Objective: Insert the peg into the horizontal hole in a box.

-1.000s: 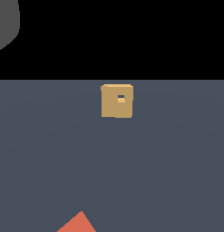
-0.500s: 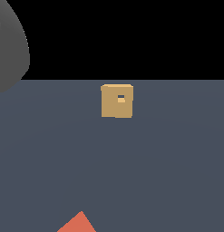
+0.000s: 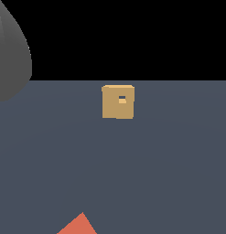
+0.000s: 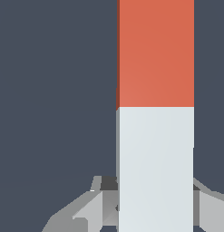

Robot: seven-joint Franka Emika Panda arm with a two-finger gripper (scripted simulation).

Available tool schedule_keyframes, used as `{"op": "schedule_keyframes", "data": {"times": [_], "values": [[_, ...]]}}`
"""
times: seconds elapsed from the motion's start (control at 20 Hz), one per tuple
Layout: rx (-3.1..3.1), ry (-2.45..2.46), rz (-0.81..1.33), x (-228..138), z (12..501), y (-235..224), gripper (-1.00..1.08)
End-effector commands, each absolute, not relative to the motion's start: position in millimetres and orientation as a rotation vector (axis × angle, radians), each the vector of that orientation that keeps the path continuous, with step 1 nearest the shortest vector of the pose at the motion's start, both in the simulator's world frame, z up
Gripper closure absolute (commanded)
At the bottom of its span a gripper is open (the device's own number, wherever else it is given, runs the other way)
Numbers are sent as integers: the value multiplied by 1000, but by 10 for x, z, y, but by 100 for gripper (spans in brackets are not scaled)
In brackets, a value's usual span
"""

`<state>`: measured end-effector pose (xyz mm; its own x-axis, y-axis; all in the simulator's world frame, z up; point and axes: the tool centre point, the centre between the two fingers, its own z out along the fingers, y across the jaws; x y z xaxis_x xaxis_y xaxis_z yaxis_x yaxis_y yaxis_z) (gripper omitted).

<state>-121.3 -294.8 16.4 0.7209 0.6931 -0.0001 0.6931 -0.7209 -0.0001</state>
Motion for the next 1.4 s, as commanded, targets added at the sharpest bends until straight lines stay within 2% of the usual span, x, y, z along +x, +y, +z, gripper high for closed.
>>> {"op": "schedule_keyframes", "data": {"times": [0.0,0.4,0.75,1.05,1.35], "values": [[-2914,-1174,0,-1212,161,-2946,108],[-2907,-1191,0,-1162,178,-2892,108],[-2857,-1309,1,-837,268,-2498,108],[-2760,-1506,3,-357,423,-1763,108],[-2592,-1781,3,155,647,-585,108]]}}
